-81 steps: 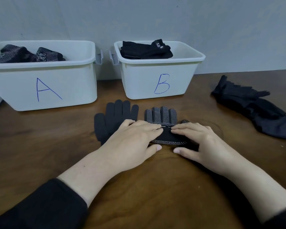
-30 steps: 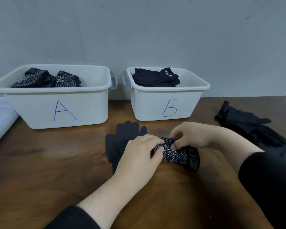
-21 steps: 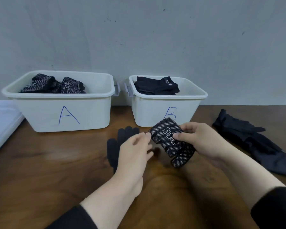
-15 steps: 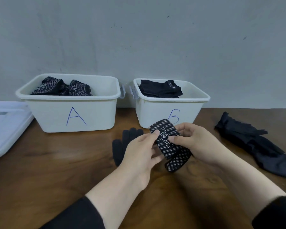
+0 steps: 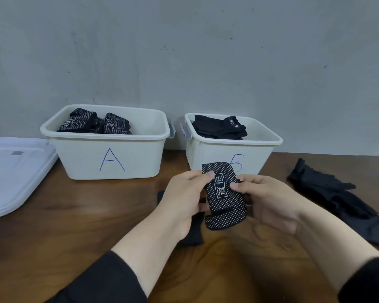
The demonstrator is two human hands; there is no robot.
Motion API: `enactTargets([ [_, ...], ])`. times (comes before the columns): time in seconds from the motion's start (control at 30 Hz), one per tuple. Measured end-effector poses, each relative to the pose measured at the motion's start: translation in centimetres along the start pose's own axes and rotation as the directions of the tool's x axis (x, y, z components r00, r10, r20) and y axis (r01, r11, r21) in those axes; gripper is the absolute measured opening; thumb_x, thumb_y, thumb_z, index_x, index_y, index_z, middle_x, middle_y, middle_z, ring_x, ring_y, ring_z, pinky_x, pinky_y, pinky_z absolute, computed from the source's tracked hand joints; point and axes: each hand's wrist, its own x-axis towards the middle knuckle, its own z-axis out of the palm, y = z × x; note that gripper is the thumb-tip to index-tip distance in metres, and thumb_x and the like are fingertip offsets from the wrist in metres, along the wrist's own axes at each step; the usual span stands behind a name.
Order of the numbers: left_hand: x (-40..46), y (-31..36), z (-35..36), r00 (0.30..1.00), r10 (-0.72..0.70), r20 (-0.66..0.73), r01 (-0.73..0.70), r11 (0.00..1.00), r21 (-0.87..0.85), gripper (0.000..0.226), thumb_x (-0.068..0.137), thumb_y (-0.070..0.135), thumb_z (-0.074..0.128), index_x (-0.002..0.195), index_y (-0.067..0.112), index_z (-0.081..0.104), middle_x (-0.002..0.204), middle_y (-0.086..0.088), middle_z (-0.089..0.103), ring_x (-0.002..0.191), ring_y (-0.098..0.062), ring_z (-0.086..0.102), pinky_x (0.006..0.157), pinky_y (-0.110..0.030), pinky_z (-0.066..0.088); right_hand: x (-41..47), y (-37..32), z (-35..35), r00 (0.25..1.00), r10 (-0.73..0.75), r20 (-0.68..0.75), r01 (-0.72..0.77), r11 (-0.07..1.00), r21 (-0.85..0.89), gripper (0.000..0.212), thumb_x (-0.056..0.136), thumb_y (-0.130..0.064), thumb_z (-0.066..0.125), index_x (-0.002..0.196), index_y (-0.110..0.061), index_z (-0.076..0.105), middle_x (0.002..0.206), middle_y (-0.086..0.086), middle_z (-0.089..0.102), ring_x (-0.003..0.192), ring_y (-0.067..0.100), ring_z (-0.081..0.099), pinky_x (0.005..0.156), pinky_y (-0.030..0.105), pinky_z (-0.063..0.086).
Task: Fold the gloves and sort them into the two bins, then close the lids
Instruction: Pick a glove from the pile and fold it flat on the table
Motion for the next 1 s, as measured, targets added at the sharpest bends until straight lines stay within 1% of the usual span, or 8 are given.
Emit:
enactTargets([
  [0.17, 0.0, 1.6, -1.7, 0.997, 0.059, -0.053, -0.051, 0.988, 0.143, 0.022, 0.095, 0.038, 0.065, 0.102, 0.021, 0.076, 0.102, 0.001, 0.076, 0.093, -0.017, 0.071, 0.075, -0.035, 0.063, 0.6, -1.5, 1.1, 1.000, -0.019, -0.019, 0.018, 0.999, -0.030, 0.032, 0.090, -0.013, 0.065, 0.119, 0.001, 0.070, 0.123, 0.022, 0.070, 0.106, 0.031, 0.065, 0.102, 0.047, 0.048],
  [0.3, 0.4, 3.5, -5.6, 0.905, 0.393, -0.165, -0.288, 0.849, 0.444, 0.016, 0.097, 0.039, 0.060, 0.091, 0.031, 0.072, 0.084, 0.016, 0.071, 0.083, -0.004, 0.067, 0.079, -0.032, 0.059, 1.3, -4.1, 2.6, 0.998, -0.062, 0.013, 0.063, 0.997, -0.033, 0.032, 0.092, -0.014, 0.062, 0.120, 0.001, 0.069, 0.122, 0.021, 0.070, 0.105, 0.030, 0.067, 0.094, 0.041, 0.052],
  [0.37, 0.4, 4.7, -8.2, 0.823, 0.555, -0.117, -0.382, 0.695, 0.609, 0.017, 0.097, 0.034, 0.059, 0.085, 0.029, 0.070, 0.076, 0.018, 0.067, 0.074, 0.000, 0.060, 0.076, -0.024, 0.049, 2.0, -5.6, 3.8, 0.995, -0.093, 0.030, 0.095, 0.994, -0.050, 0.032, 0.095, -0.014, 0.058, 0.121, -0.001, 0.070, 0.122, 0.018, 0.071, 0.105, 0.029, 0.067, 0.091, 0.040, 0.055],
  [0.47, 0.6, 6.5, -12.9, 0.672, 0.740, 0.038, -0.438, 0.355, 0.826, 0.019, 0.099, 0.032, 0.056, 0.086, 0.024, 0.069, 0.082, 0.012, 0.061, 0.077, -0.007, 0.056, 0.072, -0.026, 0.044, 3.8, -8.0, 6.0, 0.993, -0.121, 0.004, 0.121, 0.990, -0.070, 0.033, 0.093, -0.016, 0.060, 0.122, -0.003, 0.070, 0.123, 0.016, 0.071, 0.108, 0.029, 0.065, 0.101, 0.045, 0.049],
  [0.6, 1.7, 8.7, -19.0, 0.478, 0.863, 0.161, -0.350, 0.019, 0.936, 0.027, 0.098, 0.032, 0.049, 0.091, 0.017, 0.071, 0.088, 0.007, 0.062, 0.083, -0.018, 0.057, 0.077, -0.038, 0.047, 7.2, -11.5, 9.7, 0.989, -0.145, 0.034, 0.147, 0.987, -0.058, 0.027, 0.095, -0.015, 0.059, 0.118, -0.003, 0.069, 0.120, 0.011, 0.074, 0.110, 0.024, 0.071, 0.098, 0.040, 0.057],
  [0.7, 2.4, 9.8, -22.3, 0.447, 0.881, 0.156, -0.291, -0.022, 0.956, 0.027, 0.096, 0.031, 0.049, 0.089, 0.016, 0.071, 0.087, 0.005, 0.063, 0.082, -0.022, 0.059, 0.077, -0.040, 0.046, 10.7, -13.4, 13.2, 0.989, -0.149, 0.026, 0.149, 0.989, 0.000, 0.013, 0.098, -0.009, 0.058, 0.103, -0.003, 0.068, 0.105, 0.012, 0.077, 0.085, 0.019, 0.076, 0.066, 0.029, 0.063],
  [0.87, 3.1, 10.1, -25.2, 0.460, 0.881, 0.108, -0.277, 0.027, 0.961, 0.031, 0.096, 0.037, 0.047, 0.093, 0.018, 0.071, 0.095, 0.008, 0.063, 0.087, -0.016, 0.057, 0.081, -0.033, 0.046, 18.4, -14.3, 18.1, 0.992, -0.119, -0.028, 0.119, 0.993, 0.009, 0.014, 0.096, -0.004, 0.063, 0.109, 0.001, 0.065, 0.100, 0.014, 0.075, 0.081, 0.021, 0.074, 0.073, 0.030, 0.064],
  [1.0, 3.3, 10.0, -25.9, 0.479, 0.874, 0.075, -0.270, 0.066, 0.960, 0.034, 0.095, 0.041, 0.048, 0.102, 0.019, 0.073, 0.107, 0.009, 0.063, 0.097, -0.016, 0.058, 0.089, -0.030, 0.045, 22.7, -13.6, 21.5, 0.997, -0.061, -0.051, 0.058, 0.997, -0.047, 0.008, 0.094, -0.003, 0.067, 0.101, 0.001, 0.065, 0.091, 0.014, 0.074, 0.072, 0.019, 0.073, 0.059, 0.028, 0.062],
])
